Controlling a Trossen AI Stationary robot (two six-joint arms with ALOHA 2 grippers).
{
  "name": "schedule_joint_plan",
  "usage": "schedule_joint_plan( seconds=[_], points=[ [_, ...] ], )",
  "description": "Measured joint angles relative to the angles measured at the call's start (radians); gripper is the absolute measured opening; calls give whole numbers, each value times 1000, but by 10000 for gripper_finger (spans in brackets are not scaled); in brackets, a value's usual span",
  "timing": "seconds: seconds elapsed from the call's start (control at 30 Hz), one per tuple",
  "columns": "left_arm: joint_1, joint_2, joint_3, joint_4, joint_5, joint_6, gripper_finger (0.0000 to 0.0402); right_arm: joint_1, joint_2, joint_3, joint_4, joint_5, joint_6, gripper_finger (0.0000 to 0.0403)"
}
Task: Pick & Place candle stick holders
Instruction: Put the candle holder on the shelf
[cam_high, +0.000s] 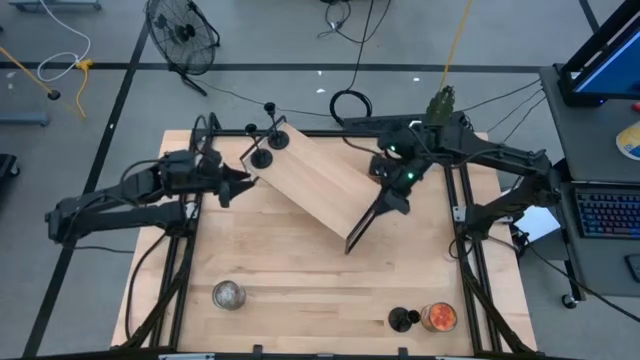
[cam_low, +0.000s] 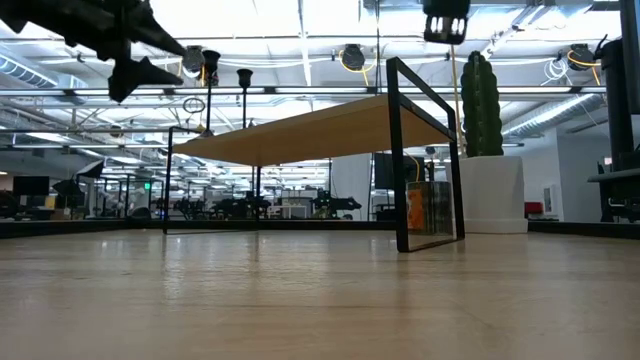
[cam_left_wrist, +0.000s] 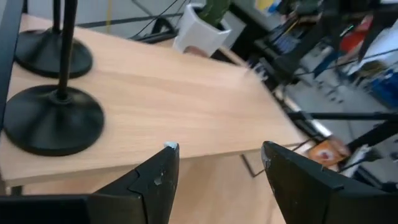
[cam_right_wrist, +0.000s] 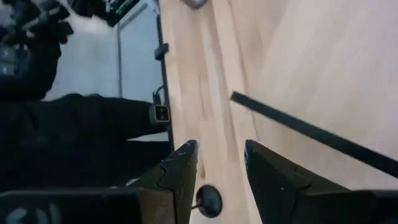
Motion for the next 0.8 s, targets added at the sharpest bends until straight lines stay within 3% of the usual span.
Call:
schedule_joint_plan(
  seconds=[0.37,0.5,0.67,0.8],
  points=[
    [0,-47,0,73,7,-87,237,138,-59,0,-58,51,10,128],
    [0,-42,0,62,6,-107,237,186,-62,-10,-59,113,31,128],
    [-10,-61,0,49,-108,-49,237,234,-62,-62,-71,132,87,128],
    [-38,-107,0,38,-143,18,237,292,-62,-71,-103,223,169,128]
  ],
)
